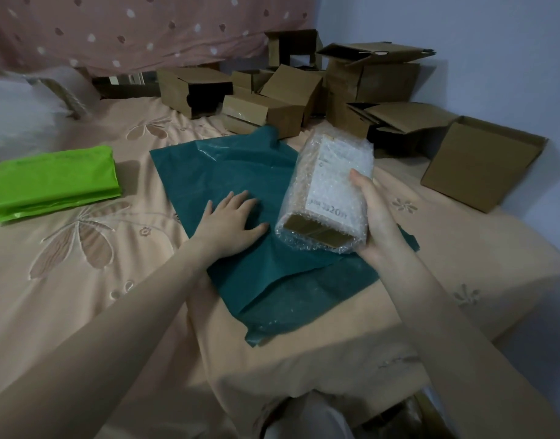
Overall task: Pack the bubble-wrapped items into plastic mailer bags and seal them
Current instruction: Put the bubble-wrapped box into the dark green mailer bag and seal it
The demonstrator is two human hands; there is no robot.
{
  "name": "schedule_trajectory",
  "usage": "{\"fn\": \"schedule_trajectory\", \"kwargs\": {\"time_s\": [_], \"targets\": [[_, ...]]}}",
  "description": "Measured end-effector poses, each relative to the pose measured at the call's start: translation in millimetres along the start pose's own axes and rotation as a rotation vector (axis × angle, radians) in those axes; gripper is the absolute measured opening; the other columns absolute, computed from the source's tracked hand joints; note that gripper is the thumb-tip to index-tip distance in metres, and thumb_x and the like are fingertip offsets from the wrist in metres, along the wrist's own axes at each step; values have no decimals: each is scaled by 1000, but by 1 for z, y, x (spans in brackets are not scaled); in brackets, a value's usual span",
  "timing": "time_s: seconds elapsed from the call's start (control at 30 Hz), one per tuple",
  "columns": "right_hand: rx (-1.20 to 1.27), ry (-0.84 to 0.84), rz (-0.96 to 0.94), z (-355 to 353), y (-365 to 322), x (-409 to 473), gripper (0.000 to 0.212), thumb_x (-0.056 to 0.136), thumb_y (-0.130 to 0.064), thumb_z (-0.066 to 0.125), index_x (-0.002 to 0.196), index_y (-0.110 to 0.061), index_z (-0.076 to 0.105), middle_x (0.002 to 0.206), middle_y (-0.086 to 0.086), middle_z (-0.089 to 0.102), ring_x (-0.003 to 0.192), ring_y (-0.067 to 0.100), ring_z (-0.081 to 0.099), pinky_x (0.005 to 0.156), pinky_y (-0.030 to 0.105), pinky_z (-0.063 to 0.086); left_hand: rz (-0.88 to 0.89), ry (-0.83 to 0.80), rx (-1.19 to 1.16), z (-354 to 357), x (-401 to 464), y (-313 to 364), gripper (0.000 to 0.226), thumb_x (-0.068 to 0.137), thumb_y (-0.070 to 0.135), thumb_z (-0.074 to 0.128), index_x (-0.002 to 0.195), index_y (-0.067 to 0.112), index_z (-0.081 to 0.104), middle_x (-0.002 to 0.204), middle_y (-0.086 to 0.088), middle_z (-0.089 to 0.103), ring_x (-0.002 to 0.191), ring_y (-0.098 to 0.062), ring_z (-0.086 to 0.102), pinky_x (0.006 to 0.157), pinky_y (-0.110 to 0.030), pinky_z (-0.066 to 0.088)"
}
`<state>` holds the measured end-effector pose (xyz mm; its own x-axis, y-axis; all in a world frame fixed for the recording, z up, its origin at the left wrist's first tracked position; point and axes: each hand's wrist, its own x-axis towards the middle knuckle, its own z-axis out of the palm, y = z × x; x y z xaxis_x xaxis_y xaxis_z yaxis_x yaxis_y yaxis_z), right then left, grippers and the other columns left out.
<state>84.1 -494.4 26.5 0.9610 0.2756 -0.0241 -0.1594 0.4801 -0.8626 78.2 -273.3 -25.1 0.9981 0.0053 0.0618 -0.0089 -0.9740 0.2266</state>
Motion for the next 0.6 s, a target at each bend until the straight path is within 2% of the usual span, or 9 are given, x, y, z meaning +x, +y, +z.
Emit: {"fn": "schedule_trajectory", "kwargs": {"time_s": [0.07,0.1,0.2,0.27,0.33,0.43,0.6], "targets": [[16,-1,6,0,-1,-2,17,94,-33,52,106,-23,58,96,-1,73,91,15,69,88,34,54,151,104,-47,-6,-6,16,60,89,48,48,141,21,36,152,-2,29,140,-23,25,115,-43,20],[29,1,11,0,-1,-4,19,93,-33,52,108,-23,58,99,1,72,93,16,69,86,34,54,235,107,-109,-9,-10,25,57,88,48,51,138,22,41,148,-2,35,136,-22,32,112,-41,27],[50,6,8,-1,-5,-10,24,93,-34,52,113,-22,57,105,3,70,97,18,68,85,34,53,414,-98,-318,-18,-27,55,56,81,57,59,131,35,45,137,8,47,125,-13,43,106,-35,38],[60,8,10,-2,-8,-16,25,93,-33,52,114,-21,57,108,5,69,99,19,67,86,34,52,400,-257,-321,-19,-36,67,74,72,64,64,135,39,35,140,15,42,127,-9,41,109,-32,34],[51,6,14,-4,-11,-23,30,93,-34,53,119,-20,55,110,5,69,99,19,66,86,35,53,378,-251,-223,-13,-39,70,83,68,67,66,137,38,32,143,15,39,130,-10,37,110,-34,33],[46,6,26,-7,-17,-34,39,91,-34,55,127,-19,53,107,5,70,96,20,68,81,34,54,393,-175,-231,-5,-42,68,75,67,66,65,132,35,43,139,12,45,126,-15,43,104,-41,40],[28,3,-17,-9,-24,-47,36,91,-30,56,124,-17,55,101,5,70,90,19,69,72,31,56,348,-175,-301,-10,-46,66,65,70,58,69,128,36,49,137,11,47,126,-15,42,103,-42,40]]}}
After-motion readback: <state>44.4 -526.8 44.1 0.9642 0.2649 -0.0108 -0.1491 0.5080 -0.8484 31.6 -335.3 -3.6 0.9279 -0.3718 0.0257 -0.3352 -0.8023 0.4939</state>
